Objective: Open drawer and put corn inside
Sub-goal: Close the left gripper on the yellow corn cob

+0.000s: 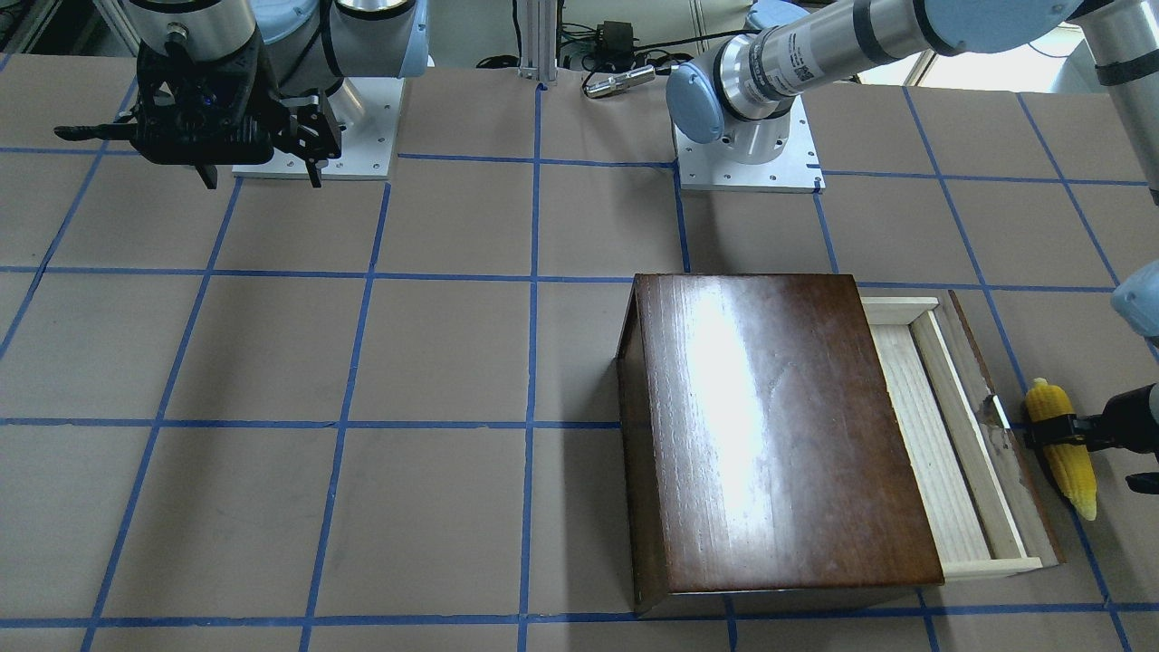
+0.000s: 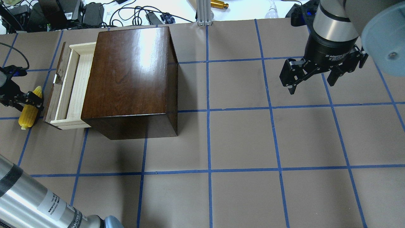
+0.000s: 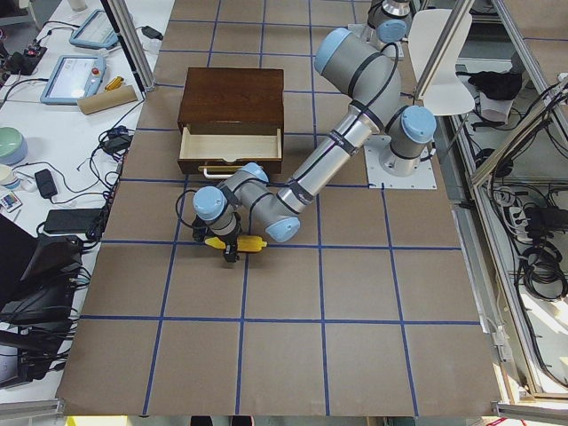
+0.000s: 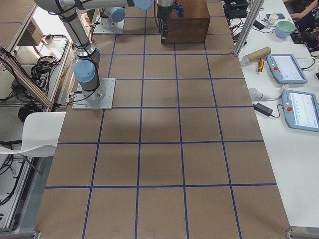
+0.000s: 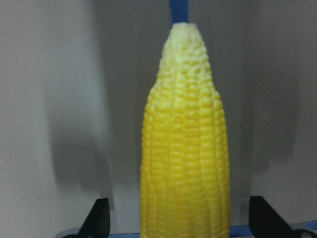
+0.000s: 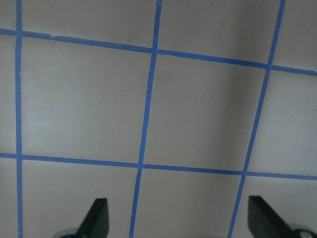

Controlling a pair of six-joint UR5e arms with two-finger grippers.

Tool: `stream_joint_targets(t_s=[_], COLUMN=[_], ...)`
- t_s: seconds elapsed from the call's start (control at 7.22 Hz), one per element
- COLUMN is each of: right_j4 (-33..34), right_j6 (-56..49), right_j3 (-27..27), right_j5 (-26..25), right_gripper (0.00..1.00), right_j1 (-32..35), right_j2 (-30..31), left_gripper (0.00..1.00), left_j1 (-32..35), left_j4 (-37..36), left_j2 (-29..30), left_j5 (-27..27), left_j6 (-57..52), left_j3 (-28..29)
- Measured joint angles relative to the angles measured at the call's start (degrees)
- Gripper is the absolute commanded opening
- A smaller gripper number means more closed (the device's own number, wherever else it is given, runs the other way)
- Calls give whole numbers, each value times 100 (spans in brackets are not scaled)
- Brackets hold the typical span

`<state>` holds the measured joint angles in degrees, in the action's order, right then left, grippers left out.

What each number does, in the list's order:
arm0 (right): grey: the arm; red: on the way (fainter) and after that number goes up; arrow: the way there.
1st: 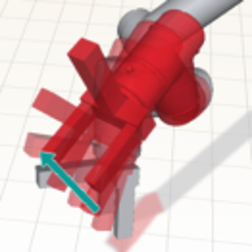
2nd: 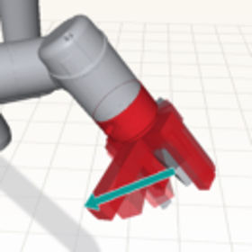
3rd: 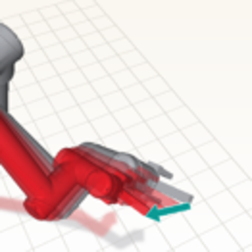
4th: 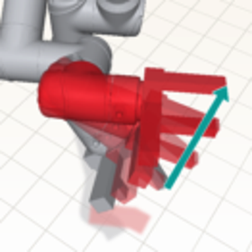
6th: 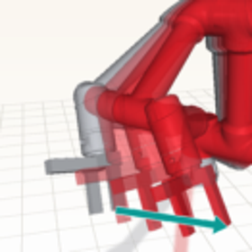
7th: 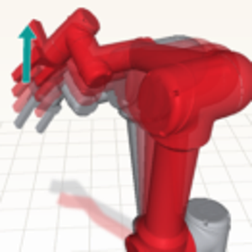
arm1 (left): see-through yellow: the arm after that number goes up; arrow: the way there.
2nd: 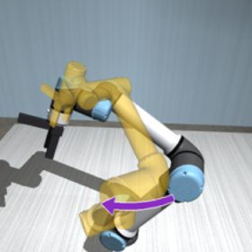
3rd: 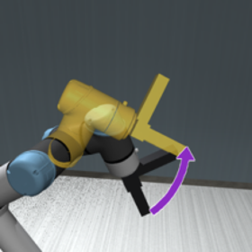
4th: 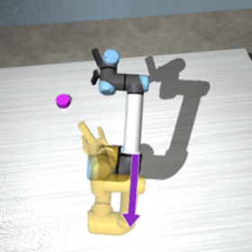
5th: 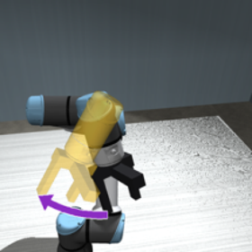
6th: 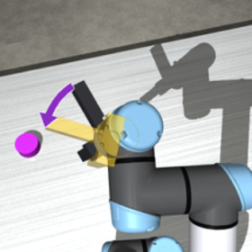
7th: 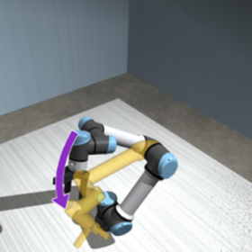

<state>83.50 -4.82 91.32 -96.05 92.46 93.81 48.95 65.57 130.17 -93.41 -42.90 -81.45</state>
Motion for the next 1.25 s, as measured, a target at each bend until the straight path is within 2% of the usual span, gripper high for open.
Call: stream_joint_targets(t_s=[0.28,0.42,0.55,0.69,0.83,1.25], right_j4=[0,0,0,0,0,0], right_j6=[-1,1,3,1,0,-1], right_j3=[0,0,0,0,0,0], right_j5=[0,-1,-2,-2,-2,0], right_gripper=[100,100,100,100,100,100], right_j1=[0,0,0,0,0,0], right_j2=[-1,0,0,0,1,4], left_gripper=[100,85,47,21,0,0], left_j1=[3,4,6,8,8,9], left_j4=[1,5,5,0,-6,-6], left_j2=[10,13,30,52,62,70], left_j5=[-7,-2,3,5,5,8], left_j6=[11,15,14,7,1,0], left_j3=[3,1,0,7,17,28])
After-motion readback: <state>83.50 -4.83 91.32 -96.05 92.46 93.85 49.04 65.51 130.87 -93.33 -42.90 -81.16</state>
